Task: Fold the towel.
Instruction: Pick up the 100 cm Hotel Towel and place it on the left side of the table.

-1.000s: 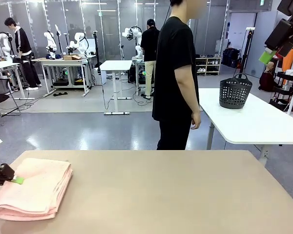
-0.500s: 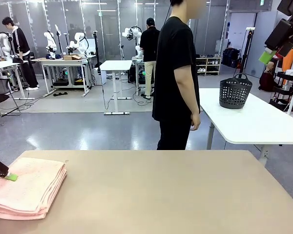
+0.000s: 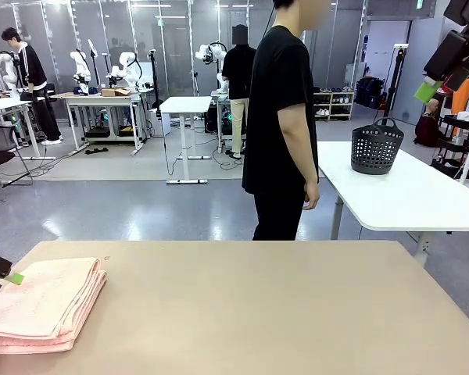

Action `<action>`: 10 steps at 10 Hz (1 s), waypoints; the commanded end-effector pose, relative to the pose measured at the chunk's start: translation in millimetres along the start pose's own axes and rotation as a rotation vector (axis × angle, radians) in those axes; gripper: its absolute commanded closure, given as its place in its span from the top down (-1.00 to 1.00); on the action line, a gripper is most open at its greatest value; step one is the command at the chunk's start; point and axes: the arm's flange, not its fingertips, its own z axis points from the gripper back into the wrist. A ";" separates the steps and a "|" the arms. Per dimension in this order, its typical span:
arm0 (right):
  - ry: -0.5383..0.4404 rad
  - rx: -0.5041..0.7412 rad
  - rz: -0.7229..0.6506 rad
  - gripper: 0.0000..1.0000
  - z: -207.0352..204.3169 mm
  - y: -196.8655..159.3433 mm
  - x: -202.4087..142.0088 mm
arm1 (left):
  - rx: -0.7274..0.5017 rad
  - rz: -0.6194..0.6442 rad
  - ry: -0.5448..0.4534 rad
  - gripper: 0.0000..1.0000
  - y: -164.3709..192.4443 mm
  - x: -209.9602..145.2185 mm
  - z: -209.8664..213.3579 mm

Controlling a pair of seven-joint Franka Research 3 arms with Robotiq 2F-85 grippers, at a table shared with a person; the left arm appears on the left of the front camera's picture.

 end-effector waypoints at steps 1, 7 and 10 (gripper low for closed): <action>0.003 -0.004 -0.001 1.00 -0.1 0.7 -0.6 | 0.052 -0.005 0.015 1.00 -24.2 -9.5 12.6; 0.003 -0.004 -0.001 1.00 -0.1 0.7 -0.6 | 0.024 -0.007 0.016 0.91 -16.8 -7.2 8.3; 0.003 -0.004 -0.001 1.00 -0.1 0.7 -0.6 | 0.024 -0.007 0.016 0.91 -16.8 -7.2 8.3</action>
